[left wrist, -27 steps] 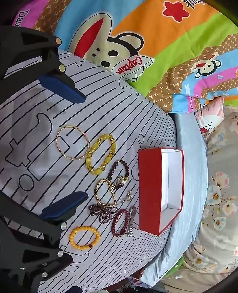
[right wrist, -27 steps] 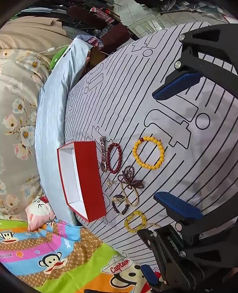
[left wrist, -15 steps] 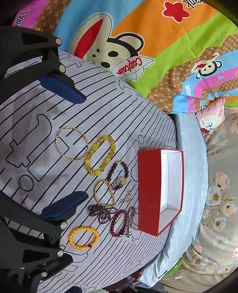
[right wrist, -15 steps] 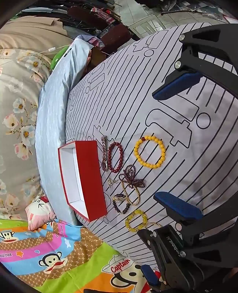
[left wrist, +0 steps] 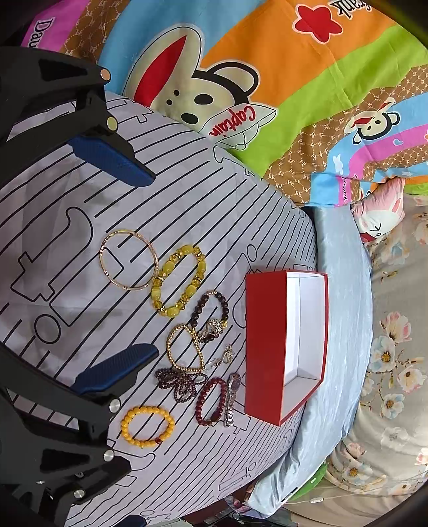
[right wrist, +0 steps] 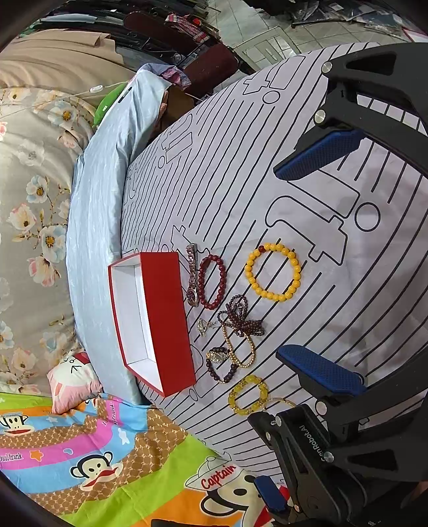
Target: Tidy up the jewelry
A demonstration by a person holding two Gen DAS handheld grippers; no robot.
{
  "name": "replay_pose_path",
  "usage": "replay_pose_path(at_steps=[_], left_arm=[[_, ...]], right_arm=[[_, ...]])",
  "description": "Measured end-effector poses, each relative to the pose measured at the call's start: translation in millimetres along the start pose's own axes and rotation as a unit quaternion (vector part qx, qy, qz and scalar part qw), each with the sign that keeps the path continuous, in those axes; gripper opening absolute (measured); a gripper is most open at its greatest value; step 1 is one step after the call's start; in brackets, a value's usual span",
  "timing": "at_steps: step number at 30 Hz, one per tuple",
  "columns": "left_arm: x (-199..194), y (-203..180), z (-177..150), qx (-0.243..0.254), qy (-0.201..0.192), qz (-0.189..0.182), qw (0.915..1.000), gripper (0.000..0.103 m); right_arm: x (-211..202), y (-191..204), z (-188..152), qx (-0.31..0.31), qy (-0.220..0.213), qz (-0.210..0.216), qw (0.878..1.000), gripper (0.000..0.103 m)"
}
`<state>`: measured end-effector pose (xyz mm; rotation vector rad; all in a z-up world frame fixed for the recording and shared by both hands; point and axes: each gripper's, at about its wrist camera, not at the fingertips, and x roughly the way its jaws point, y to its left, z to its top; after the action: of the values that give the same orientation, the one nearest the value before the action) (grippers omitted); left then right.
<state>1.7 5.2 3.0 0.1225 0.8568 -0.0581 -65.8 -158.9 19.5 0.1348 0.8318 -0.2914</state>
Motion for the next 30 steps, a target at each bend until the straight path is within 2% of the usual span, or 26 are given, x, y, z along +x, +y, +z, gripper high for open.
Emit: replay_pose_path(at_steps=[30], left_arm=[[1.5,2.9,-0.3,-0.006,0.007,0.001,1.0000,0.094]], right_arm=[[-0.6,-1.8,0.9,0.001,-0.002,0.002,1.000,0.098]])
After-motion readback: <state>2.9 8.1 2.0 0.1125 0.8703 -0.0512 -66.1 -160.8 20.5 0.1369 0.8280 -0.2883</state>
